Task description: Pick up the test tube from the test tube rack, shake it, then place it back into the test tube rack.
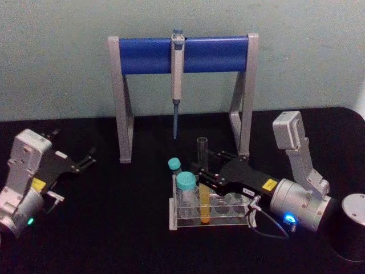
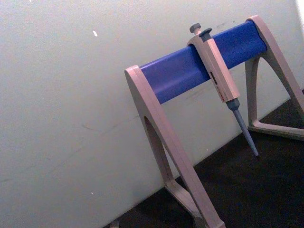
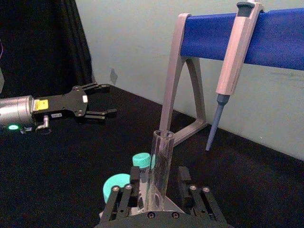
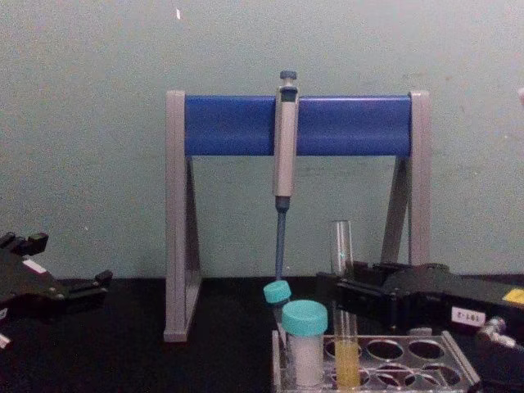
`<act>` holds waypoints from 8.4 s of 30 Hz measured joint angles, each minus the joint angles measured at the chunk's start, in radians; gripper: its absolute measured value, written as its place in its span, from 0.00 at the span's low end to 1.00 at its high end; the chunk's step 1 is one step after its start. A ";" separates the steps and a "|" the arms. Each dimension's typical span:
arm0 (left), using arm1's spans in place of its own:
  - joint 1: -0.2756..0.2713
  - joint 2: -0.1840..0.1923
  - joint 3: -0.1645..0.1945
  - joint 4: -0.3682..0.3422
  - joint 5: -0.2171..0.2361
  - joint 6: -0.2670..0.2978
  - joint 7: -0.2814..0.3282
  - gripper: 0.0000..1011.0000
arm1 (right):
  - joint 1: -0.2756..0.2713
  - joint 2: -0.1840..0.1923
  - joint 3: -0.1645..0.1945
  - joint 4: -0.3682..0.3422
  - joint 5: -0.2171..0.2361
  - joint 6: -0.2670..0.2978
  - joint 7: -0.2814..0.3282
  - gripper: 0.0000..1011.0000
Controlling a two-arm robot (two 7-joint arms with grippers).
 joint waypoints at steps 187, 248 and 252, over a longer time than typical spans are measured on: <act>0.000 0.000 0.000 0.000 0.000 0.000 0.000 0.99 | -0.160 0.050 0.173 -0.249 0.005 -0.052 -0.024 0.23; 0.000 0.000 0.000 0.000 0.000 0.000 0.000 0.99 | -0.220 0.074 0.219 -0.291 -0.015 -0.060 -0.038 0.23; 0.000 0.000 0.000 0.000 0.000 0.000 0.000 0.99 | -0.210 0.082 0.186 -0.294 0.019 -0.056 0.007 0.23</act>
